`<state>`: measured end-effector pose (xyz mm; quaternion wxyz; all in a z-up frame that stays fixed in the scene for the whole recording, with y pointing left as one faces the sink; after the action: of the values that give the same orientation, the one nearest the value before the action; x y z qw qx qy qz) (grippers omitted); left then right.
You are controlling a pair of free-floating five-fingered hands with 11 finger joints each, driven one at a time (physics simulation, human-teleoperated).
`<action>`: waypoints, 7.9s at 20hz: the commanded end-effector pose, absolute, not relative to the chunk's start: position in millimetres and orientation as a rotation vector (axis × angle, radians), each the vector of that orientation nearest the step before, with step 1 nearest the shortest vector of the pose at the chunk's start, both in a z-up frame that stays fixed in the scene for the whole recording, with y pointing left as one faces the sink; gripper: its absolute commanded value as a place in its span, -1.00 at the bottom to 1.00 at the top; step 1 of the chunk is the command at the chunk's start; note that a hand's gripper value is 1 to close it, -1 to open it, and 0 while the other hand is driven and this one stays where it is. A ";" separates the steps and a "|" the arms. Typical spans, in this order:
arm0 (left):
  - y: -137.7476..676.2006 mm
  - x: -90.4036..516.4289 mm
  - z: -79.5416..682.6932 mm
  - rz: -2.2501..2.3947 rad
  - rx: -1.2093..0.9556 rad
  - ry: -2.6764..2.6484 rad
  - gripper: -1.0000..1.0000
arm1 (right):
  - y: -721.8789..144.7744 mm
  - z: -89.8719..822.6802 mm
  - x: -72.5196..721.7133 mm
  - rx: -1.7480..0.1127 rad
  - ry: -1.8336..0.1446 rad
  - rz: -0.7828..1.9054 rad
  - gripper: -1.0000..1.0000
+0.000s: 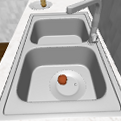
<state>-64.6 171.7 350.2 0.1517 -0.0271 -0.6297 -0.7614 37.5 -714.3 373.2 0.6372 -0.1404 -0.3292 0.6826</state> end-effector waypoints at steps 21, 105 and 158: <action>171.7 -64.6 350.2 -2.185 -0.078 -1.807 0.00 | -630.5 376.2 128.9 -0.797 -0.584 1.409 -1.00; 171.7 -64.6 350.2 -2.185 -0.078 -1.807 0.00 | -660.4 133.8 297.7 -0.787 -0.621 1.421 -1.00; 171.7 -64.6 350.2 -2.185 -0.078 -1.807 0.00 | -663.1 111.2 315.8 -1.034 -1.064 1.128 1.00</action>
<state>-64.6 171.7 350.2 0.1517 -0.0271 -0.6297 -0.7614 324.9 -679.0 106.5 0.6158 -0.4204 -0.4547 0.4870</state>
